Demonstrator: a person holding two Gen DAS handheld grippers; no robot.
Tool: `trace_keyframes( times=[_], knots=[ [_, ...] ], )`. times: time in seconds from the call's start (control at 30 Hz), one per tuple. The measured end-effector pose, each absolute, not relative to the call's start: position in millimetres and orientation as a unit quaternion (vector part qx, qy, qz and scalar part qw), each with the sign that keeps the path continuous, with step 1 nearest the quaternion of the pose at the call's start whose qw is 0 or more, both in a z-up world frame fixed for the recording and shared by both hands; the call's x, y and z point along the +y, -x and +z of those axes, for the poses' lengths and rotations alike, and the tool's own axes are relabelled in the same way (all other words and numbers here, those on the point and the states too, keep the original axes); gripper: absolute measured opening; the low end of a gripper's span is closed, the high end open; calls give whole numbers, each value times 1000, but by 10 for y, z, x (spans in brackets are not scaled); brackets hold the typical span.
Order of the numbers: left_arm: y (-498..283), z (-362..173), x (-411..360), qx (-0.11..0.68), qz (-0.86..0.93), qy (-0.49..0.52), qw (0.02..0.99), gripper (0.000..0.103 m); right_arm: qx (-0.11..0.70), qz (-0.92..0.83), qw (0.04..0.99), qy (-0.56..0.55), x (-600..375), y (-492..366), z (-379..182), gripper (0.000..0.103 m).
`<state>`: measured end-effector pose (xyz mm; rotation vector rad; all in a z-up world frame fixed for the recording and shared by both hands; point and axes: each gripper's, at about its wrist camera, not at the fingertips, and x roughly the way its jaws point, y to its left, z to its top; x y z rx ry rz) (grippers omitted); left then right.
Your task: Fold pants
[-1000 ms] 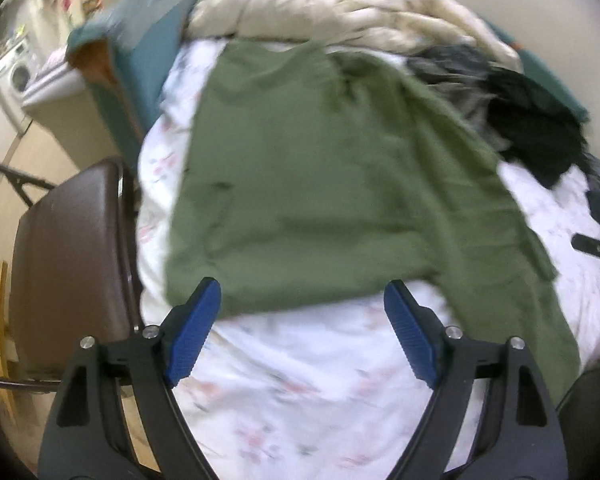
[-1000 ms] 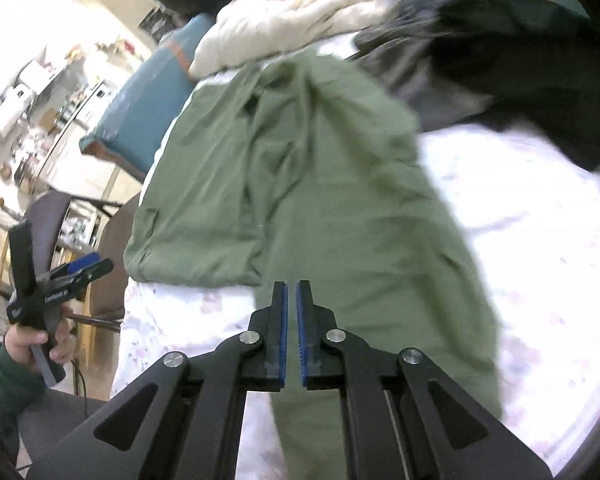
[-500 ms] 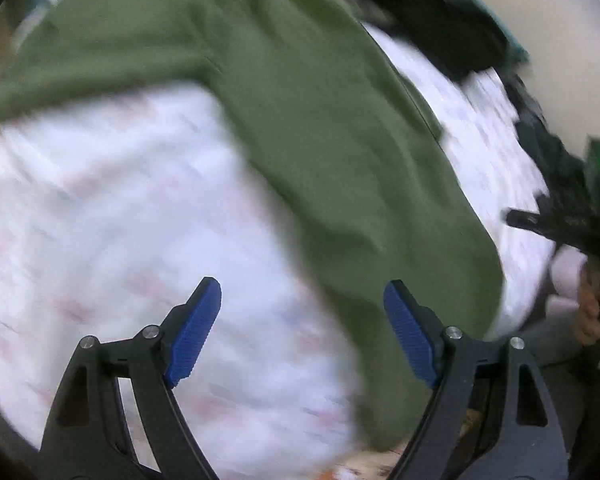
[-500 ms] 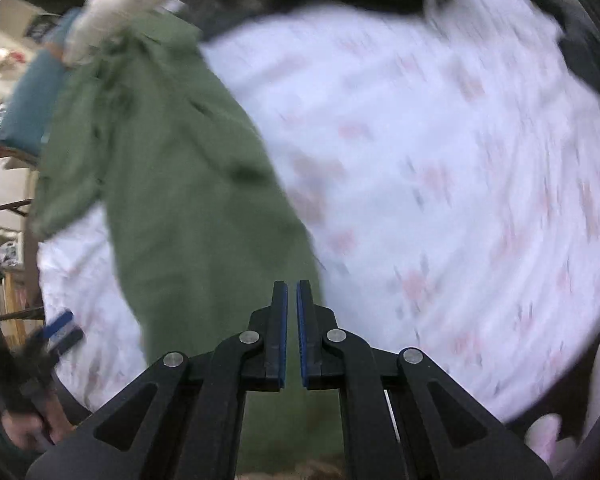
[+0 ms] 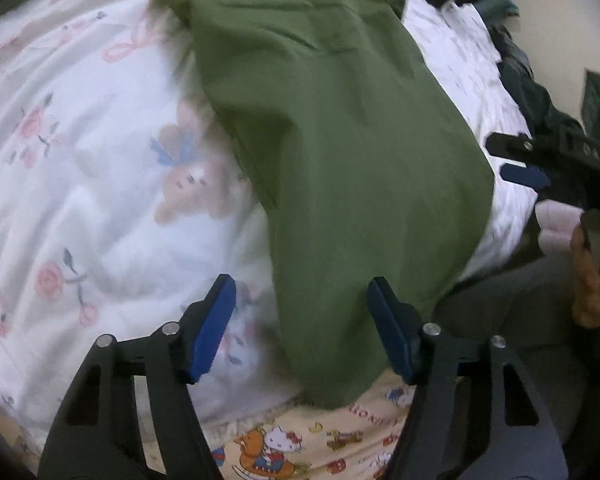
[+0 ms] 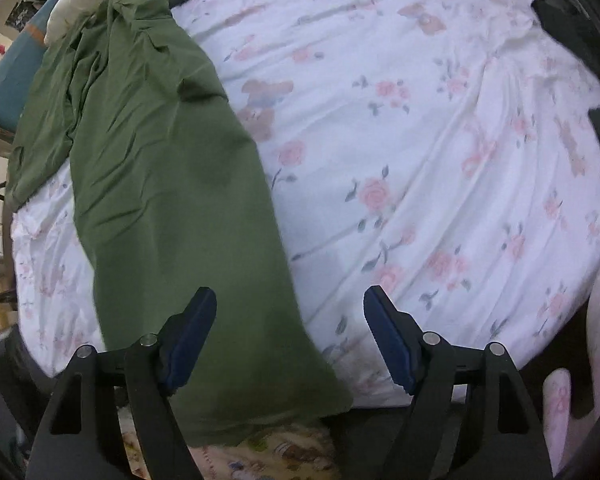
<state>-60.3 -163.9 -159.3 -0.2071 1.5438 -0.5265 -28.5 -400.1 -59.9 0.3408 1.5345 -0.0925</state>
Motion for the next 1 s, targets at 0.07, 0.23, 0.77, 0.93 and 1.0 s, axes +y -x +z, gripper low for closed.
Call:
trace_keyframes(
  times=[0.07,0.23,0.77,0.93,1.0],
  knots=[
    [674,-1610,-1708,687,-243,81,680,54,714,-40,682,-153,-3987,323,-715,78],
    [767,-1578,-1798,673,-281,67,681,2,758,-28,642,-115,-3840,375,-934,16],
    [100,-88,-1189,547,-339,204,738,1,543,81,804,-231,-3793,103,858,2],
    [-699,293,-912,509,-319,213,770,1,516,109,818,-231,-3653,-520,1057,2],
    [-1048,405,-820,497,-307,217,782,1,503,117,825,-231,-3577,-825,1122,2]
  ],
)
